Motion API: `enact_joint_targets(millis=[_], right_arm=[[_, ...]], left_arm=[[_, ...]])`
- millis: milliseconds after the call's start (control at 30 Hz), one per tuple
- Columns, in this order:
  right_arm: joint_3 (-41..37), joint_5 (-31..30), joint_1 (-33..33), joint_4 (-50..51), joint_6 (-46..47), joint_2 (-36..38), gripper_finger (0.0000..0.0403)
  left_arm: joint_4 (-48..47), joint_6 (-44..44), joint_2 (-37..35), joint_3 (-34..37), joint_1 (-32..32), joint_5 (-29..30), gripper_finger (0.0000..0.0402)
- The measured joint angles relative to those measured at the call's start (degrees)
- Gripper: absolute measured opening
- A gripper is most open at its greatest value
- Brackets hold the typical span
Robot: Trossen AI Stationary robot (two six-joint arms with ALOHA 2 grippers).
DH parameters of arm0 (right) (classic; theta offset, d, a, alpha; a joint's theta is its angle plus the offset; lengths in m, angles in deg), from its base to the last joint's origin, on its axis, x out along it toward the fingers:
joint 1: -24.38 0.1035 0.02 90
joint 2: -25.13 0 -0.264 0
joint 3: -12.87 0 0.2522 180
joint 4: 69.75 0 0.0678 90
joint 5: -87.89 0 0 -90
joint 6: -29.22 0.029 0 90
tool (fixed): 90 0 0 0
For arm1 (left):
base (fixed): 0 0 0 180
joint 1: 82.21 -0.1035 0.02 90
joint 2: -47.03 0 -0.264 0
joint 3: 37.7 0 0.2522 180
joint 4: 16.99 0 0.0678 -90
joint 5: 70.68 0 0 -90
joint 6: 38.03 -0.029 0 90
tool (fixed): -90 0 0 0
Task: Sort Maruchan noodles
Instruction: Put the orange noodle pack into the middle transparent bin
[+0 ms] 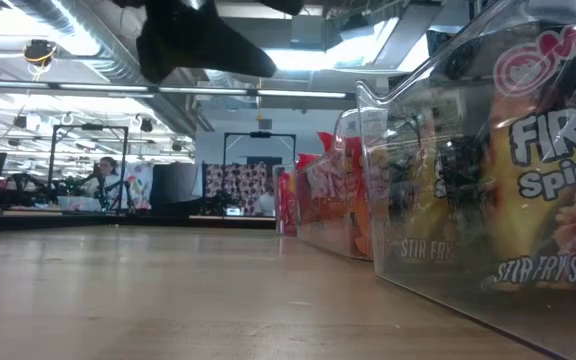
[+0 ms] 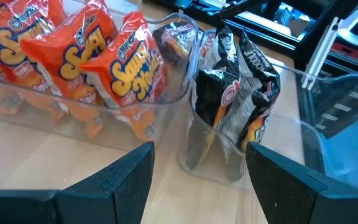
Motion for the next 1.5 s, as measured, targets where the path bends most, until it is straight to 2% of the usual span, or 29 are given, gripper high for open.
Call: enact_joint_targets(millis=[133,267,367,533,767,1067,1267,1500], right_arm=[[-5.4,1.5,-3.6,-3.1,1.5,3.7,0.0247],[-8.8,3.0,-7.4,-5.7,1.5,4.2,0.0247],[-11.3,6.4,-10.1,-9.1,-0.7,4.2,0.0247],[-15.7,15.7,-14.2,-18.5,-5.4,4.1,0.0247],[-20.8,18.2,-18.4,-23.9,-6.2,4.0,0.0247],[-22.5,25.9,-18.8,-28.1,-9.1,3.7,0.0248],[-24.9,32.1,-18.7,-35.6,-9.3,2.9,0.0248],[-24.9,34.0,-18.7,-35.8,-9.2,2.3,0.0248]], left_arm=[[0.1,-0.1,0.1,0.0,-1.1,-0.5,0.0247],[0.1,-0.1,0.7,0.0,-1.8,-3.0,0.0247],[0.1,0.0,1.1,0.0,-1.8,-4.5,0.0247],[0.3,0.0,1.5,0.0,-1.6,-5.9,0.0247],[0.3,-0.1,1.5,0.0,-1.6,-5.9,0.0247],[0.3,-0.1,1.5,0.0,-1.6,-5.9,0.0247],[0.2,0.0,1.5,0.0,-1.6,-5.9,0.0247],[0.3,0.0,1.5,0.0,-1.6,-5.8,0.0247]])
